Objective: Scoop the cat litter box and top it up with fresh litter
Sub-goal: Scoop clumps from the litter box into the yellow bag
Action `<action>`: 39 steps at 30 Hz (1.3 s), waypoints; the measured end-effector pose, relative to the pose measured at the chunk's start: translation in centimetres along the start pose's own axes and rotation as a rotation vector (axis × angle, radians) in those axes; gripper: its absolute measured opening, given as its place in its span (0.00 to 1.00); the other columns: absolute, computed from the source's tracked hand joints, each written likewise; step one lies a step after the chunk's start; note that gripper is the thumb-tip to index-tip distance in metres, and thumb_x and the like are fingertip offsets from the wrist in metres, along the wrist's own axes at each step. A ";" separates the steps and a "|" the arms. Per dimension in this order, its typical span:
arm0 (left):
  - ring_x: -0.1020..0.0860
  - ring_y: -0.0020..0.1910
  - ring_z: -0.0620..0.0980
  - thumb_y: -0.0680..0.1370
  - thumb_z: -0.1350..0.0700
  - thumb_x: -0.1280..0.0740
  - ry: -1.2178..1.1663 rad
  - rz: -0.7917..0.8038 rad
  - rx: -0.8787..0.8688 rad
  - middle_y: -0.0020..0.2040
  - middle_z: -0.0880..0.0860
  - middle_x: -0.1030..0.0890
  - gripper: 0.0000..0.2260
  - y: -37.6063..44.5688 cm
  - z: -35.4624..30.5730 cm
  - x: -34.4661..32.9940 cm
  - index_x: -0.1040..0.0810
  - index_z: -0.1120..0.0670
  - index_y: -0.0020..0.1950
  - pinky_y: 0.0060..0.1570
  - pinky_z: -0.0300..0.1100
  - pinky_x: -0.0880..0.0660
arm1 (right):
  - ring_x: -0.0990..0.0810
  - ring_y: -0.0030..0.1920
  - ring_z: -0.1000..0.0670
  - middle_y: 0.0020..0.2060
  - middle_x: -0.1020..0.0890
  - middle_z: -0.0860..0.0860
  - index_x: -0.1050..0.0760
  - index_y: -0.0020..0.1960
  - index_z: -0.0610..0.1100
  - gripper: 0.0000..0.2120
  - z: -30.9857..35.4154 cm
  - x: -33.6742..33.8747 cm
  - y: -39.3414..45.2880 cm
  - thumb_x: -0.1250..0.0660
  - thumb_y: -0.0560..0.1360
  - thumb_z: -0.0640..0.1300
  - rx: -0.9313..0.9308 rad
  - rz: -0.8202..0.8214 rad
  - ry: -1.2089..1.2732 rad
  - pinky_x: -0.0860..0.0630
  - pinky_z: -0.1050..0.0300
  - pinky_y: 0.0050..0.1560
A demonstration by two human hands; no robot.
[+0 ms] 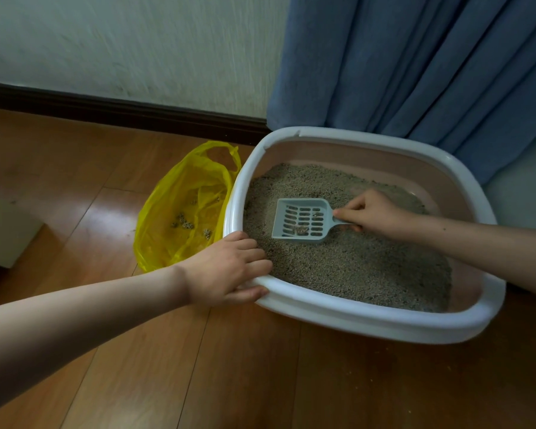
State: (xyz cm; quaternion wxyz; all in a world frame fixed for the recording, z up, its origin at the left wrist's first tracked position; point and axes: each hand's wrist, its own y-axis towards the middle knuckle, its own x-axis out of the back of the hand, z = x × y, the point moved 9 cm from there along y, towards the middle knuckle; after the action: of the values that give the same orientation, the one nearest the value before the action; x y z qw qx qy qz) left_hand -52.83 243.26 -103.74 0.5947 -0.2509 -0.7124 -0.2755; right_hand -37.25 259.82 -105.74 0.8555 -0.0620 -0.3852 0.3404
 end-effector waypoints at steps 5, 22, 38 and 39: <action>0.28 0.44 0.52 0.81 0.44 0.43 -0.005 -0.005 -0.008 0.43 0.50 0.25 0.13 0.0 -0.1 0.1 0.27 0.52 0.48 0.52 0.46 0.34 | 0.33 0.23 0.53 0.22 0.26 0.50 0.21 0.29 0.44 0.19 1.0 0.6 0.1 0.33 0.77 0.49 0.013 -0.038 0.039 0.33 0.58 0.29; 0.28 0.43 0.55 0.80 0.46 0.37 -0.062 -0.058 -0.008 0.41 0.54 0.24 0.12 -0.1 0.1 0.4 0.25 0.56 0.47 0.51 0.47 0.35 | 0.21 0.40 0.48 0.38 0.19 0.46 0.20 0.45 0.41 0.08 19.3 -5.9 4.8 0.38 0.75 0.40 0.355 -0.093 -0.370 0.26 0.55 0.37; 0.27 0.44 0.55 0.80 0.47 0.36 -0.076 -0.072 -0.015 0.42 0.55 0.23 0.12 -0.2 0.1 0.3 0.24 0.56 0.49 0.52 0.47 0.35 | 0.24 0.44 0.41 0.46 0.24 0.42 0.27 0.54 0.38 0.09 20.9 -8.3 3.6 0.39 0.75 0.31 0.713 -0.225 -0.918 0.35 0.52 0.35; 0.27 0.44 0.55 0.80 0.47 0.36 -0.074 -0.074 -0.015 0.42 0.55 0.23 0.12 -0.2 0.1 0.4 0.24 0.56 0.48 0.52 0.47 0.35 | 0.24 0.44 0.41 0.45 0.23 0.42 0.26 0.52 0.39 0.06 20.6 -7.7 3.7 0.39 0.76 0.33 0.695 -0.246 -0.840 0.34 0.52 0.35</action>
State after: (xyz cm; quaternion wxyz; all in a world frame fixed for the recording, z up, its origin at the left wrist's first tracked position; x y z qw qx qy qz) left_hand -53.13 243.19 -103.39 0.5554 -0.2387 -0.7407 -0.2930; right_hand -57.31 254.61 -97.54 0.6322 0.4100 -0.5624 0.3404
